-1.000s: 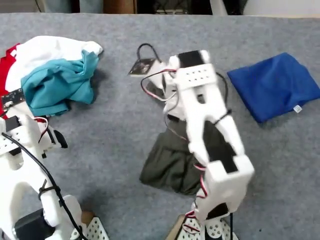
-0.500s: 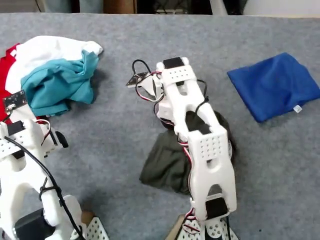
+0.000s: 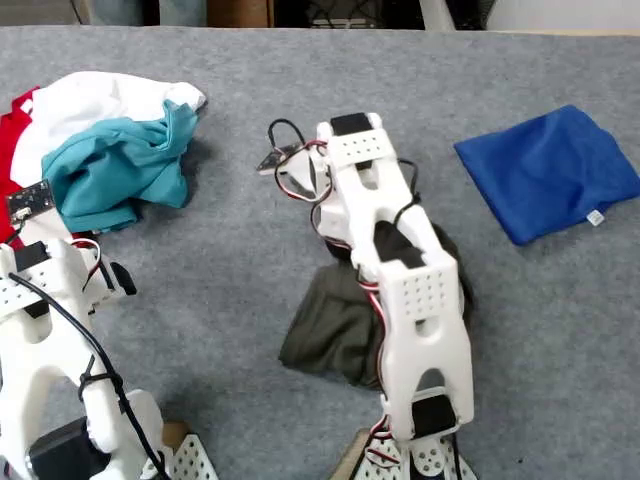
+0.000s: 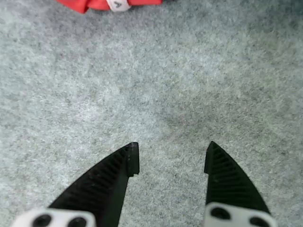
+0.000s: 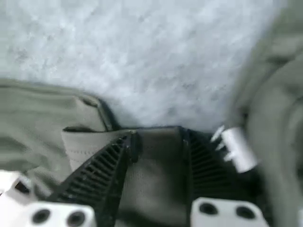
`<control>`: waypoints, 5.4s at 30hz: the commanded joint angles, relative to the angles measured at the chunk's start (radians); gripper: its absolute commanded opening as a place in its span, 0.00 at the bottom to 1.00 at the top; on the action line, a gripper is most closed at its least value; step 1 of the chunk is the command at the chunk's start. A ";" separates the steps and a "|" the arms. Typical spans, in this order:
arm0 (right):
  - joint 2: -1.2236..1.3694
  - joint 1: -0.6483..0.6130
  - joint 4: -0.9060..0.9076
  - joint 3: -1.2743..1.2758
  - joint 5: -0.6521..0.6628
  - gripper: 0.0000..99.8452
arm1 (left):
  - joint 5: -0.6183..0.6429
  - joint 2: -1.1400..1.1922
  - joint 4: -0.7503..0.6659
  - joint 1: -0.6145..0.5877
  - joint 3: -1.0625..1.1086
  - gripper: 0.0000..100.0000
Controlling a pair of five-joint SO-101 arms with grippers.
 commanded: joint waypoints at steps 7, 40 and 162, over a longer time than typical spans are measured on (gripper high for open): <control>-0.127 -0.017 0.008 0.216 0.006 0.17 | 0.011 -0.012 -0.009 0.010 0.002 0.24; -0.513 0.201 -0.046 -0.742 -0.414 0.01 | 0.011 -0.009 0.112 0.148 -0.160 0.24; -1.194 0.925 -0.718 -0.674 -1.040 0.01 | 0.152 0.017 0.605 0.610 -2.135 0.03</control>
